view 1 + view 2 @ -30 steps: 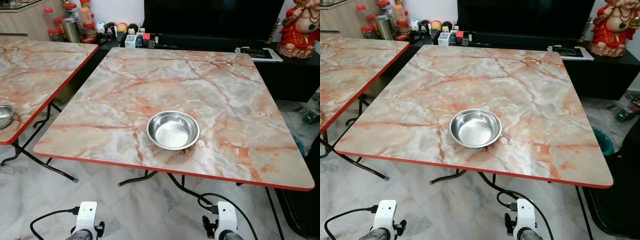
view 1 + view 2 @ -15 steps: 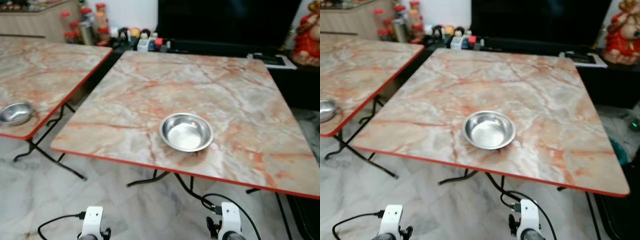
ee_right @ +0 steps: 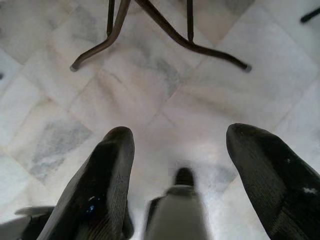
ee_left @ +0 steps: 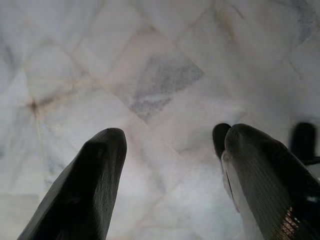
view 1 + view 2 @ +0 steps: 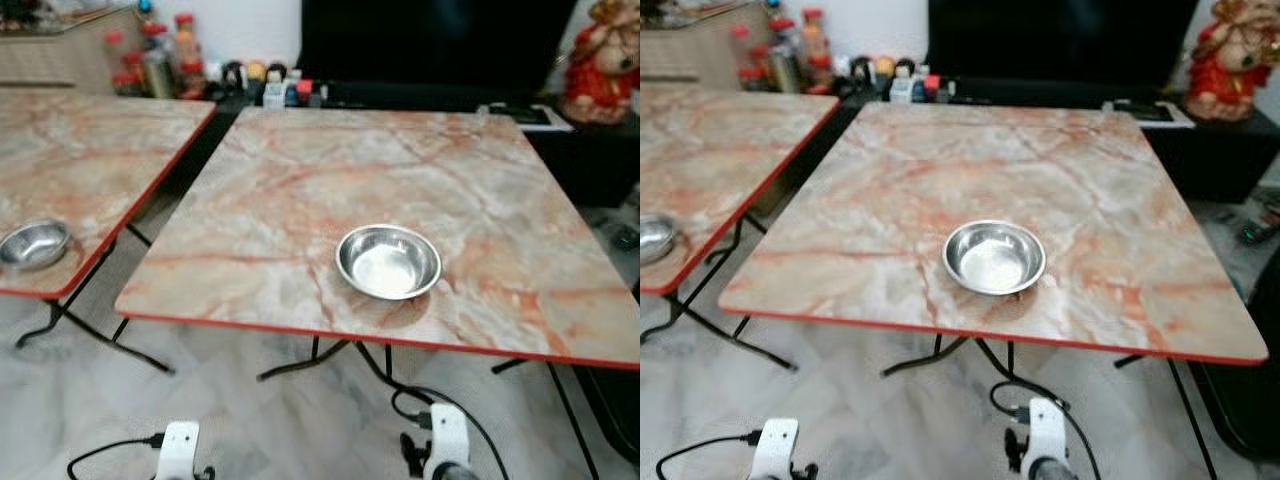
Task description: Setting the table
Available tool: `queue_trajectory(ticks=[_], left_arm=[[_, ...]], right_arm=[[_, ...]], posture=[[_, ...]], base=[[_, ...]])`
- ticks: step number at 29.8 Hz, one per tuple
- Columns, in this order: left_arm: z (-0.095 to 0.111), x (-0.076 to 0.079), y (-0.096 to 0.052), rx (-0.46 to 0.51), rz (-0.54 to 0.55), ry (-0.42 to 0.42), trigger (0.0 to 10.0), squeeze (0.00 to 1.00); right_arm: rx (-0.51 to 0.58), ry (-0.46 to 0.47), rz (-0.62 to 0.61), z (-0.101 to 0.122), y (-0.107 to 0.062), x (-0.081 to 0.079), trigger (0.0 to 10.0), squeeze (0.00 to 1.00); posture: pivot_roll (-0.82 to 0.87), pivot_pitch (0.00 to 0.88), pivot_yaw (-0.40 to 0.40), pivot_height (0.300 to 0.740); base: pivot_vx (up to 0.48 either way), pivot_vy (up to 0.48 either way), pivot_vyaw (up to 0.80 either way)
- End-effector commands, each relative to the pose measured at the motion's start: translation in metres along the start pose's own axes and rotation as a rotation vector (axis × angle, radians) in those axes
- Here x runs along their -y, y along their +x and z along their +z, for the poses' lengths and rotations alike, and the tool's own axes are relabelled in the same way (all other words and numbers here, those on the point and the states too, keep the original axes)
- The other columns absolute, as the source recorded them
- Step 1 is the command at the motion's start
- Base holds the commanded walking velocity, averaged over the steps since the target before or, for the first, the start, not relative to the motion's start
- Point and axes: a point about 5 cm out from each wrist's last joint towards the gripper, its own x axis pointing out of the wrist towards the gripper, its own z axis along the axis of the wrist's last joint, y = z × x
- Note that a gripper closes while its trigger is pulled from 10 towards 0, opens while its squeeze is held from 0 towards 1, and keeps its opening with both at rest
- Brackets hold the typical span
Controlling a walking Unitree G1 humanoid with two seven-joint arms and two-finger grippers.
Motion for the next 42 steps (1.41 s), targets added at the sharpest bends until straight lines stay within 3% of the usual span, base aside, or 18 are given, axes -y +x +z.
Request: queue_trajectory(ticks=[1, 32, 42], left_arm=[[-0.0009, 0.0026, 0.0001, -0.007, -0.005, -0.001, 10.0, 0.00], [0.0022, 0.0050, 0.0007, -0.002, -0.017, 0.016, 10.0, 0.00], [0.0027, 0.0032, 0.0007, 0.001, -0.011, 0.013, 10.0, 0.00]], right_arm=[[0.010, 0.003, -0.015, 0.0025, -0.0002, 0.0060, 10.0, 0.00], [0.003, 0.007, -0.005, 0.0026, 0.0003, 0.0027, 10.0, 0.00], [0.013, 0.002, -0.007, 0.0036, 0.0003, 0.0033, 10.0, 0.00]], posture=[[-0.05, 0.000, 0.035, 0.728], [-0.05, 0.000, 0.041, 0.728], [-0.05, 0.000, 0.039, 0.728]], base=[[0.000, 0.300, 0.00], [0.000, 0.297, -0.14], [0.000, 0.000, 0.00]])
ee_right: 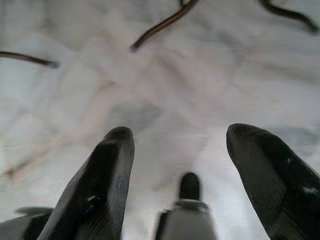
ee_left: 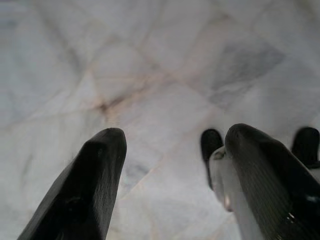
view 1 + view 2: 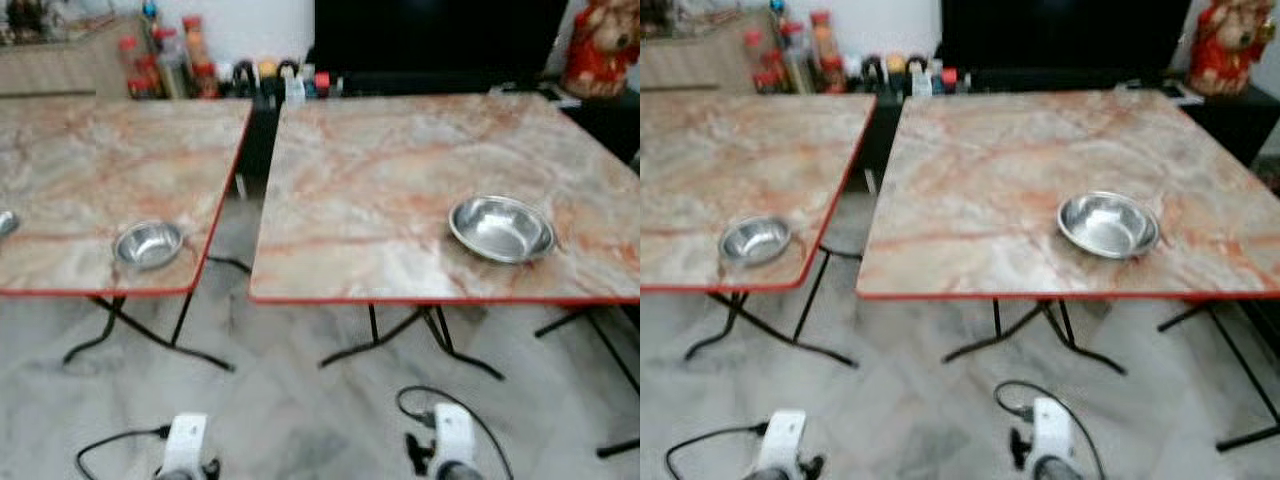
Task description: Setting the table
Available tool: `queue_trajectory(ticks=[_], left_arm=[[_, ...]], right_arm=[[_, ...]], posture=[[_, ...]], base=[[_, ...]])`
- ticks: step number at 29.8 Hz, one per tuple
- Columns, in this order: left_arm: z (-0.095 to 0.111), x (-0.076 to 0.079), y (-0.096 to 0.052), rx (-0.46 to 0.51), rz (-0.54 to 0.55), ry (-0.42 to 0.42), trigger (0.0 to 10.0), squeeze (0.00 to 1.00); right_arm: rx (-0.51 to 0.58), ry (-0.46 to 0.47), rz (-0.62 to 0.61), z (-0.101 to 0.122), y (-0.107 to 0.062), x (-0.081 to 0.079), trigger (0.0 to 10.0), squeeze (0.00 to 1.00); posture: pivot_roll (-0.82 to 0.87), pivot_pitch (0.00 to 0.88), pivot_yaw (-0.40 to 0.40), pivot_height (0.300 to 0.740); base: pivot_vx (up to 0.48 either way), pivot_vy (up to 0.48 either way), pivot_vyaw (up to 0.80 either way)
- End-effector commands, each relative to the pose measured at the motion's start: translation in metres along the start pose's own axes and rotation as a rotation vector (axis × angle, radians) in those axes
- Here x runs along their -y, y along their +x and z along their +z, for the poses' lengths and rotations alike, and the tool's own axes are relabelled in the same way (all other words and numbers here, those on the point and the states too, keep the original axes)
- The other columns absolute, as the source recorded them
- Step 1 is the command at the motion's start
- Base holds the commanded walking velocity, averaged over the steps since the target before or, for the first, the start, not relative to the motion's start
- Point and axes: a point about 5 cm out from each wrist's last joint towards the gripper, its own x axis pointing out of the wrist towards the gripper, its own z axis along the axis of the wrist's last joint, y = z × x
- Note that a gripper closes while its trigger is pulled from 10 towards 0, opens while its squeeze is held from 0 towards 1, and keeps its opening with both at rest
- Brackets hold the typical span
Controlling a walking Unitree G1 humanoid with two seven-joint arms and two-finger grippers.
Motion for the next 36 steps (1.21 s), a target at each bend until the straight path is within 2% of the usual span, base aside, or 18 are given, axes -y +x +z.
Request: queue_trajectory(ticks=[1, 18, 36], left_arm=[[0.0002, 0.0031, 0.0003, -0.004, -0.007, 0.000, 10.0, 0.00], [0.0020, 0.0051, 0.0007, -0.001, -0.006, -0.016, 10.0, 0.00], [0.0030, 0.0070, 0.0009, 0.001, -0.009, -0.008, 10.0, 0.00]], right_arm=[[0.008, -0.006, -0.024, 0.0020, -0.0007, 0.0085, 10.0, 0.00], [0.012, -0.005, -0.028, 0.0039, -0.0005, 0.0108, 10.0, 0.00], [0.009, -0.008, -0.023, 0.0036, -0.0006, 0.0109, 10.0, 0.00]], posture=[[-0.05, 0.000, 0.038, 0.728], [-0.05, 0.000, 0.028, 0.728], [-0.05, 0.000, 0.026, 0.728]], base=[[0.000, 0.274, 0.00], [0.000, 0.064, 0.00], [0.000, 0.480, 0.00]])
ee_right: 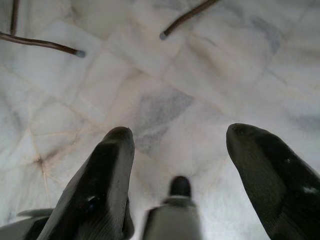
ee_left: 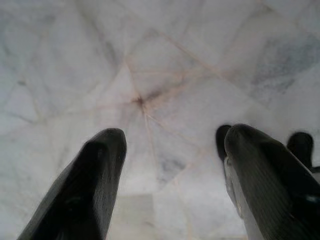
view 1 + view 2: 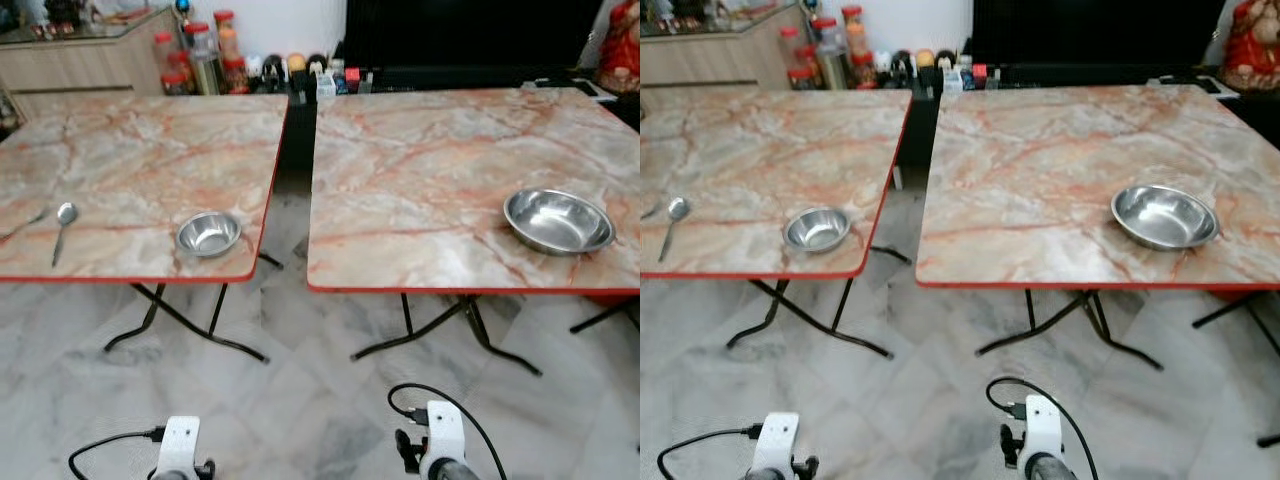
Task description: Setting the table
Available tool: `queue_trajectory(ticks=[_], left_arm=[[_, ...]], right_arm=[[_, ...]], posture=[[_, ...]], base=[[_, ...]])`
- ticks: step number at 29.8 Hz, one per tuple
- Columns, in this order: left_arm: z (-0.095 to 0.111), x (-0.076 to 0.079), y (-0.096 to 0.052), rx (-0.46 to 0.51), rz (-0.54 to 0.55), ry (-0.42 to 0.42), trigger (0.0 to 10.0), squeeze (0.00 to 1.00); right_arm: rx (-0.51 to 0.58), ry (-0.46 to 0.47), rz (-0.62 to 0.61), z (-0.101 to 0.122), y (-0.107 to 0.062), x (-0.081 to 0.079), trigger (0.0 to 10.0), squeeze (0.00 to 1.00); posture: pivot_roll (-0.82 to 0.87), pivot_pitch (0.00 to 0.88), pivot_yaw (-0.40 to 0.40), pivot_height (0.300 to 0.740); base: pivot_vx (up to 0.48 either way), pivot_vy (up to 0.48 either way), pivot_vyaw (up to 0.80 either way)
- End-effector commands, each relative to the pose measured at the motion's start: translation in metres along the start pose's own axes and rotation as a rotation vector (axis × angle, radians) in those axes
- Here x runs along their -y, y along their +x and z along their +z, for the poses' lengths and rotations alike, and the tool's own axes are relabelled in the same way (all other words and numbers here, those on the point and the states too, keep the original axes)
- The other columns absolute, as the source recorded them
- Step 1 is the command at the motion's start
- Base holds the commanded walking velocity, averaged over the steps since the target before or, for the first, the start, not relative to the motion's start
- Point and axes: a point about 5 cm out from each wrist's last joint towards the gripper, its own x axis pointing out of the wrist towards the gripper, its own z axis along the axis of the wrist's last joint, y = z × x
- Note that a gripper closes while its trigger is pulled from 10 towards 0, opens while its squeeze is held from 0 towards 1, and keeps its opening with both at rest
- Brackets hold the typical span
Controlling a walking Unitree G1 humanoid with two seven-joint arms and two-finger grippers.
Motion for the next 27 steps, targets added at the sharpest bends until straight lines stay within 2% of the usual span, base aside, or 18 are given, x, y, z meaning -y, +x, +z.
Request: queue_trajectory(ticks=[1, 12, 18, 27], left_arm=[[-0.0049, -0.0048, -0.0009, -0.018, 0.011, 0.002, 10.0, 0.00], [-0.0048, -0.0025, -0.0007, -0.018, 0.007, 0.002, 10.0, 0.00], [-0.0041, -0.0015, -0.0007, -0.012, 0.006, 0.003, 10.0, 0.00], [-0.0007, -0.0003, -0.0004, 0.013, -0.006, 0.001, 10.0, 0.00]], right_arm=[[0.005, 0.001, 0.004, 0.0015, 0.0004, -0.0017, 10.0, 0.00], [0.007, -0.002, 0.007, 0.0025, 0.0007, -0.0022, 10.0, 0.00], [0.009, -0.002, 0.008, 0.0032, 0.0008, -0.0023, 10.0, 0.00], [0.009, -0.005, 0.009, 0.0026, 0.0006, -0.0019, 10.0, 0.00]], posture=[[-0.05, 0.000, 0.026, 0.728], [-0.05, 0.000, 0.026, 0.728], [-0.05, 0.000, 0.026, 0.728], [-0.05, 0.000, 0.022, 0.728]], base=[[0.000, 0.480, 0.00], [0.000, 0.480, 0.00], [0.000, 0.285, 0.00], [0.000, 0.000, 0.00]])
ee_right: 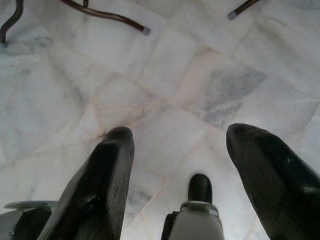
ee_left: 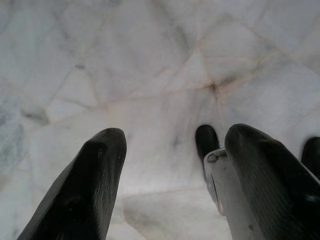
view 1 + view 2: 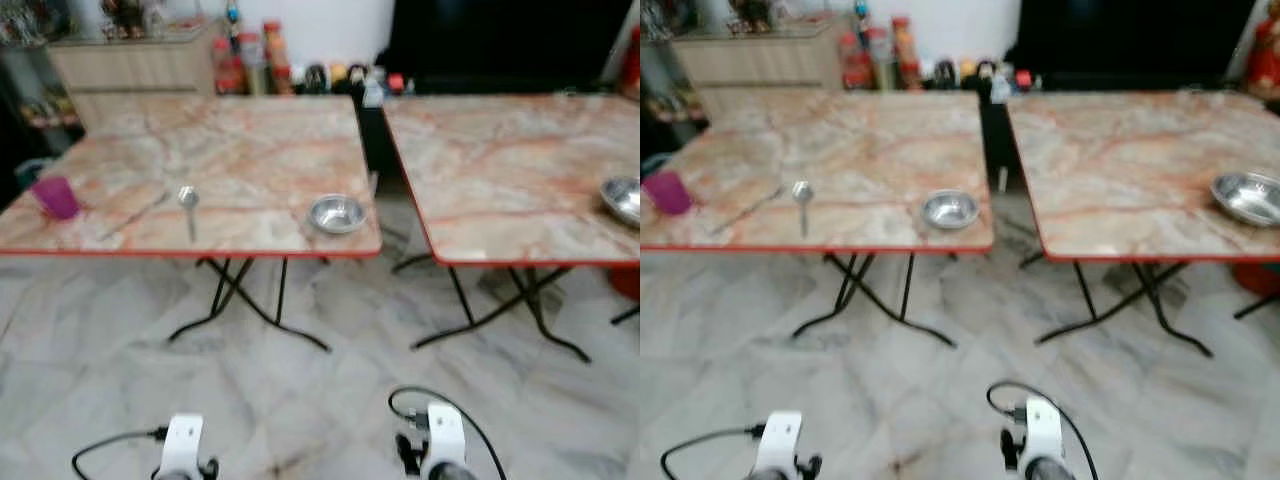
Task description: Setting the table
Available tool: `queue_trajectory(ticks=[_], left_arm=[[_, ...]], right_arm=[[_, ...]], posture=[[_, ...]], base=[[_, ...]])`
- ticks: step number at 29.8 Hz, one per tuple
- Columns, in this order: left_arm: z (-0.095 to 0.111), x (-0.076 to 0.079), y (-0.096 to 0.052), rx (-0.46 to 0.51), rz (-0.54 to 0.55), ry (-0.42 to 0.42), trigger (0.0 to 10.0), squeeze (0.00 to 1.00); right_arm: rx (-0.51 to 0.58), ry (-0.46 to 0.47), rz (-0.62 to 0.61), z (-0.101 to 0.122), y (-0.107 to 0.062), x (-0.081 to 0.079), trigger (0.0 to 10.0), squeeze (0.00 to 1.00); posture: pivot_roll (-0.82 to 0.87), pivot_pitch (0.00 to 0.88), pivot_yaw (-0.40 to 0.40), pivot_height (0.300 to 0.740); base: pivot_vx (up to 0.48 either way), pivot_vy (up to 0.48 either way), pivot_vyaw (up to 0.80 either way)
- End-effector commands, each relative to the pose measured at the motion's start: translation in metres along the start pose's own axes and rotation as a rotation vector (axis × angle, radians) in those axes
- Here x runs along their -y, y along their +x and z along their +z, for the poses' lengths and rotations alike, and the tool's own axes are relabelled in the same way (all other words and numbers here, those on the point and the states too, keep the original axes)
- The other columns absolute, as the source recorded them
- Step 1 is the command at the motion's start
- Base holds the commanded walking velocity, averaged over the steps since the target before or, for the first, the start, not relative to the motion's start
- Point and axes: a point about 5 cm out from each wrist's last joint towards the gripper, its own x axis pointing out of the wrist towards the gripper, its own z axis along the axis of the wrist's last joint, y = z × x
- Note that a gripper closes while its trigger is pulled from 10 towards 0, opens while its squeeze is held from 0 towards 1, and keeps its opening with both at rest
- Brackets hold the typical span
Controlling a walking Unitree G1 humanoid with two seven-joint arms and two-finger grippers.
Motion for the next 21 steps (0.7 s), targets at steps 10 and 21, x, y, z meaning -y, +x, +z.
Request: queue_trajectory(ticks=[10, 21], left_arm=[[0.0041, 0.0070, 0.0008, 0.018, -0.022, -0.004, 10.0, 0.00], [0.0049, 0.0081, 0.0010, 0.017, -0.028, 0.001, 10.0, 0.00]], right_arm=[[0.018, -0.006, -0.015, 0.0051, 0.0002, 0.0055, 10.0, 0.00], [0.016, 0.011, -0.014, 0.0054, 0.0005, 0.0049, 10.0, 0.00]], posture=[[-0.05, 0.000, 0.022, 0.728], [-0.05, 0.000, 0.023, 0.728]], base=[[0.024, 0.000, 0.00], [0.178, 0.000, 0.00]])
